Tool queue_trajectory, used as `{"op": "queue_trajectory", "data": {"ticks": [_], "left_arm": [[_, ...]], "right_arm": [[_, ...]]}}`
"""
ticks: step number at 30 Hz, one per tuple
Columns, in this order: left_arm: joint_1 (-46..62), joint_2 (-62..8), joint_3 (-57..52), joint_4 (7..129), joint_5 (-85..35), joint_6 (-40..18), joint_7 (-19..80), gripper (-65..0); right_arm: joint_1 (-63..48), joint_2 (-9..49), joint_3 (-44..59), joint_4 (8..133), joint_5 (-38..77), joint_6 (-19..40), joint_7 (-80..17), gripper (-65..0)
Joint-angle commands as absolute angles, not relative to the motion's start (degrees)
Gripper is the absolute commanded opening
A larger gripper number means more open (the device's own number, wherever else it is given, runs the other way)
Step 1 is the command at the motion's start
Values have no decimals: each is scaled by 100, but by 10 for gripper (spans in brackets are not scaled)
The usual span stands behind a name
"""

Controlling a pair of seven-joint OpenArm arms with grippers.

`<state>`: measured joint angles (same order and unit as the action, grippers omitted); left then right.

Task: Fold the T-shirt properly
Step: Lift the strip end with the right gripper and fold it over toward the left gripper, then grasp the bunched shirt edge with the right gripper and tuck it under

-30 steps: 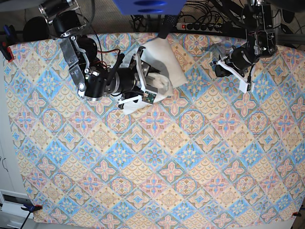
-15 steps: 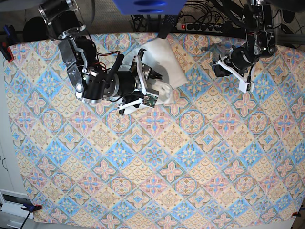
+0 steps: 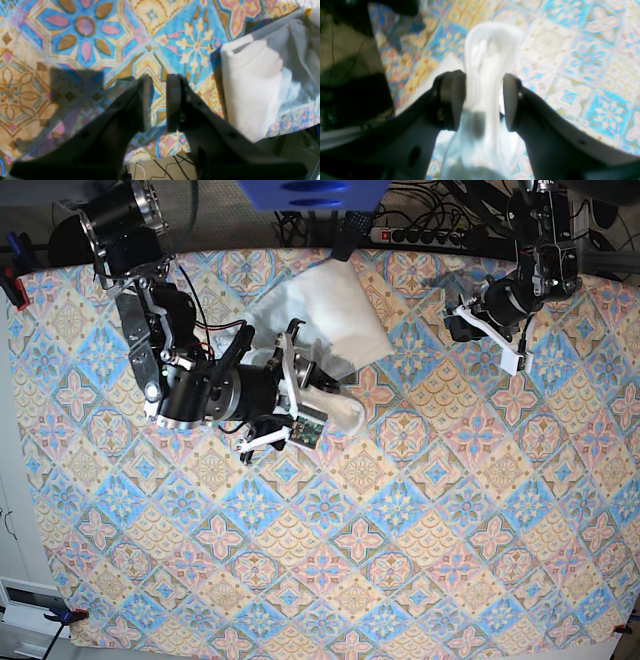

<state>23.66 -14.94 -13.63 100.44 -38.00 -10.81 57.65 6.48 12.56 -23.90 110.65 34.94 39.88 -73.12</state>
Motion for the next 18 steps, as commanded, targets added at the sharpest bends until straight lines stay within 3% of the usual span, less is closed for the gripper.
{"op": "queue_trajectory", "data": {"ticks": [1,10,18], "left_arm": [[2343,-1552,-1385,10132,-3864,-1112,5710,-544],[2334,-1543,-1385,10123,-3864,-1112,5710,-544],[2334,-1543,-1174,10123,-3855,-1112,5710,-544]], "right_arm": [[752,1279,-2202,11169,3547,4000,-7152,-391],[778,1279,-866,10914,3547,4000,-6914,-393],[778,1279,-523,9385,3530,4000,-6527,-395]]}}
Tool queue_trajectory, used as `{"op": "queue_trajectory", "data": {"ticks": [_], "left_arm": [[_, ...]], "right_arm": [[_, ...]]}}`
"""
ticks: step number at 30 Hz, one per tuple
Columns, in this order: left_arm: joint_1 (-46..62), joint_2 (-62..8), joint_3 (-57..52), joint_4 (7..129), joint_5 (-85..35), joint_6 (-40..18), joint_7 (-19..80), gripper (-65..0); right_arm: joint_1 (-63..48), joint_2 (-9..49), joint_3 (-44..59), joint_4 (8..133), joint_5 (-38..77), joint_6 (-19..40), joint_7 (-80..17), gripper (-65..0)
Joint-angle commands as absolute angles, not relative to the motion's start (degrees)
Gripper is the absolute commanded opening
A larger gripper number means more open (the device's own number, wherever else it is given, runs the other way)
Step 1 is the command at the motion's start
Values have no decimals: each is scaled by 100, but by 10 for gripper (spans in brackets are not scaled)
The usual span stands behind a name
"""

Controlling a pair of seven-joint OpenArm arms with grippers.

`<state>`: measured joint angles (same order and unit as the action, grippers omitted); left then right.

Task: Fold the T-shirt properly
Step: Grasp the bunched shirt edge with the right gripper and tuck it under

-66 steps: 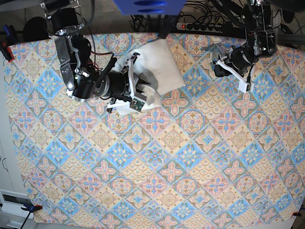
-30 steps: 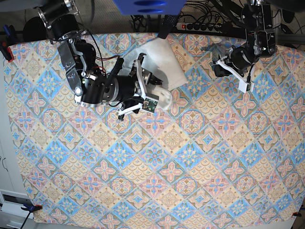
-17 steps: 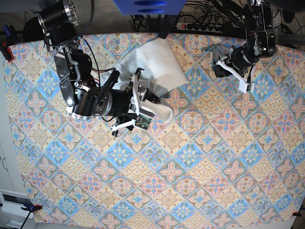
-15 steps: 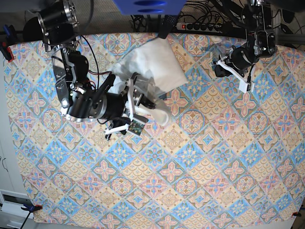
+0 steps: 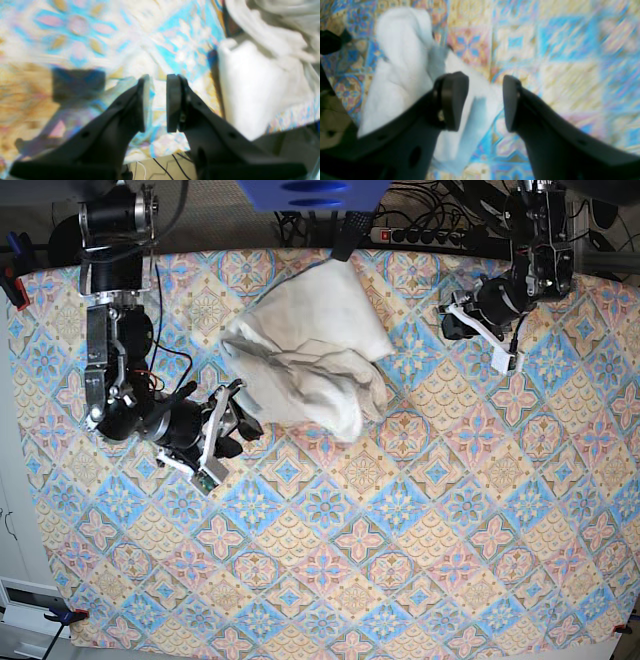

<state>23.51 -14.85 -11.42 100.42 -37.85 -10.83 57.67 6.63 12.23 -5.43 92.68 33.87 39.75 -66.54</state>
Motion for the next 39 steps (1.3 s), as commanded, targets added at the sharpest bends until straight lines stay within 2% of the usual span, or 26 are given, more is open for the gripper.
{"op": "queue_trajectory", "data": {"ticks": [1,5,14,18,25,29,39], "left_arm": [[2334,-1543,-1138,10123,-3855,-1112,5710,-545],[2334,-1543,-1138,10149,-3855,-1112,5710,-544],[2334,-1534,-1138,10123,-3855,-1112,5710,-543],[2360,-1534,-1156,10123,-3855,-1112,5710,-543],[2352,-1534,-1138,10123,-3855,-1112,5710,-543],[2343,-1534,-1138,10123,-3855,-1112,5710,-543],[2352,-1534,-1147,10132,-3864,-1112,5710,-543]], "right_arm": [[778,1279,-532,9165,3530,4000,-6413,-395],[778,1279,-796,9059,3530,4000,-6352,-390],[743,1349,-1868,10949,3530,4000,-6703,-335],[752,1341,-2237,10941,3486,4000,-6695,-335],[778,1323,-2738,10642,2237,4000,-6695,-335],[778,963,-2818,10413,1815,4000,-6695,-335],[892,725,-3011,9807,1596,4000,-6563,-335]]}}
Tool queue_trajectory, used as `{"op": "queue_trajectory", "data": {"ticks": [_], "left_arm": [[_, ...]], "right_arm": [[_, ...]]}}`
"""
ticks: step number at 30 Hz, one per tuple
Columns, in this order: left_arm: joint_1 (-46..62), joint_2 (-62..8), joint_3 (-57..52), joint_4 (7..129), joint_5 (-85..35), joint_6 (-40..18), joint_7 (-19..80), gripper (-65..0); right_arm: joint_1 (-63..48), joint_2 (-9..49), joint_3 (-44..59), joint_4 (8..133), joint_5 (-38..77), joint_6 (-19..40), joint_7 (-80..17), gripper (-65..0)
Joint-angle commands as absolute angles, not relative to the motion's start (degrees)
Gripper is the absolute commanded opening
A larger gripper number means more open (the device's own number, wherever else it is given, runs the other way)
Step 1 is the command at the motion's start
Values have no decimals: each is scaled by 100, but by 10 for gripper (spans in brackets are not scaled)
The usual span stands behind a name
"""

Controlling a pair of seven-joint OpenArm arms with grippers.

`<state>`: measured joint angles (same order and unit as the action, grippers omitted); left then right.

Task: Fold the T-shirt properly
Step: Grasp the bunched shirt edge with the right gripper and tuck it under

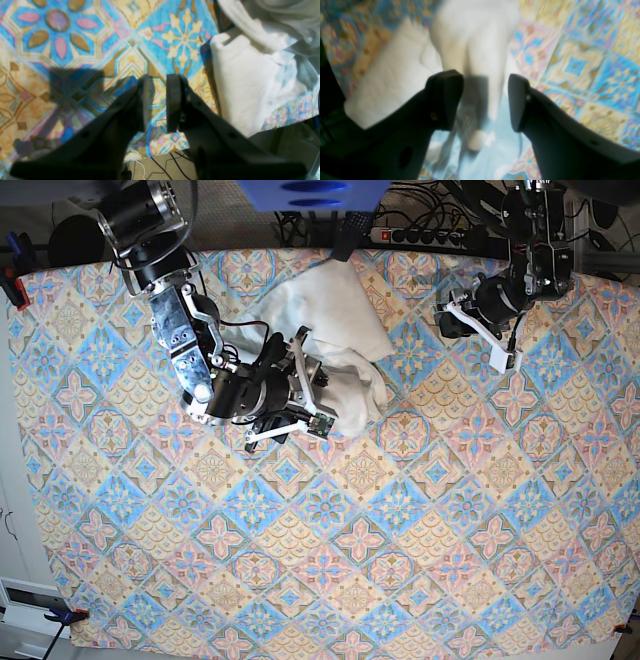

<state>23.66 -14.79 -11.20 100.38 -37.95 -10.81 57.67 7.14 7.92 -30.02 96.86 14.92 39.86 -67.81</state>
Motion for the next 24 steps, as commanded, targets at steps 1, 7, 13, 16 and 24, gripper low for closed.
{"op": "queue_trajectory", "data": {"ticks": [1,7,13,16,24], "left_arm": [[2360,-1534,-1147,10132,-3864,-1112,5710,-543],[2360,-1534,-1147,10149,-3864,-1112,5710,-543],[2334,-1534,-1147,10132,-3864,-1112,5710,-543],[2334,-1534,-1147,10132,-3864,-1112,5710,-543],[2360,-1569,-1147,10114,-3855,-1112,5429,-543]], "right_arm": [[936,725,-3029,9763,1596,4000,-6492,-335],[998,734,-2985,9657,1596,4000,-6387,-346],[980,901,-3002,9965,1640,4000,-6422,-556],[875,1200,-3037,10334,1745,4000,-6431,-610],[163,1974,-2325,11064,2844,4000,-6431,-611]]}}
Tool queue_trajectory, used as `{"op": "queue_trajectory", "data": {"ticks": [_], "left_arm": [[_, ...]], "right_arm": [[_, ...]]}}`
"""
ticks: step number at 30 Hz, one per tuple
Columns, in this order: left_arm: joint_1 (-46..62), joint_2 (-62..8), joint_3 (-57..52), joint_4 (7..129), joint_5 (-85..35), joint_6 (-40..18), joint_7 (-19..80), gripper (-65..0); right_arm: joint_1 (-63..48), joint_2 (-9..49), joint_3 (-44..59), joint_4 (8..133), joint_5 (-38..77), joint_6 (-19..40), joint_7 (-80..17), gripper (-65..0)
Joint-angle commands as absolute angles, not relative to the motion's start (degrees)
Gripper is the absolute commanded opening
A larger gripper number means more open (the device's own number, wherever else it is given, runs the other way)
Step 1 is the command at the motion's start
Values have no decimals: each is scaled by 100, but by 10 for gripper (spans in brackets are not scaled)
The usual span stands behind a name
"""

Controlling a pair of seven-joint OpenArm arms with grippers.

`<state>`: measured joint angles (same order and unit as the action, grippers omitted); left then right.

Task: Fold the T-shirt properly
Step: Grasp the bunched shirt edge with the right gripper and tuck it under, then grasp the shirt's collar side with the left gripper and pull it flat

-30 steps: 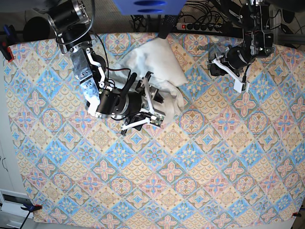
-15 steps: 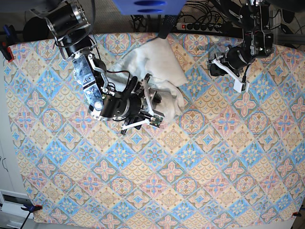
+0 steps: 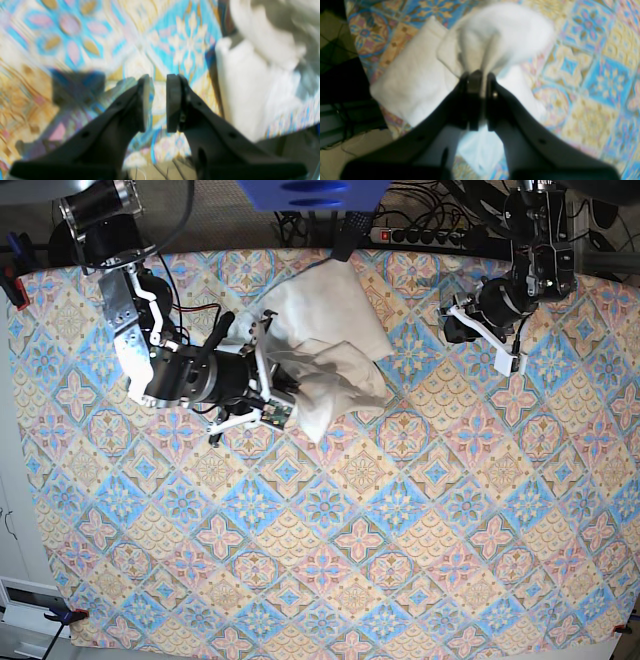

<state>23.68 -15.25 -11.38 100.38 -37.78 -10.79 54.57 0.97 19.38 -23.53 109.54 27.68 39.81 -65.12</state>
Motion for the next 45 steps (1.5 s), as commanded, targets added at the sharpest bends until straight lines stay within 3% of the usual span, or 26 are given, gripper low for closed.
{"op": "queue_trajectory", "data": {"ticks": [1,12,19,27,34,37,45], "left_arm": [[2369,-1569,-1147,10114,-3855,-1112,5376,-543],[2343,-1569,-1174,10000,-3855,-1112,5332,-543],[2343,-1569,-1174,10000,-3855,-1112,5323,-543],[2334,-1569,-1174,10000,-3864,-1112,5323,-543],[2387,-1569,-1138,10422,-3899,-1112,5323,-542],[2527,-1543,-1130,10958,-3916,-1112,5358,-509],[2510,-1534,-163,11275,-4541,-1112,5376,-312]], "right_arm": [[31,2053,-2237,11108,3029,4000,-6431,-611],[-593,2818,-2105,11248,4435,4000,-6431,-610],[-532,2985,-3029,11248,4857,4000,-6431,-608],[-154,3090,-3837,11231,4664,4000,-6545,-432],[101,3152,-4189,11222,3336,4000,-6712,-426],[92,3152,-3530,11204,2967,4000,-6703,-426],[4,3116,-1701,11187,2809,4000,-6712,-426]]}}
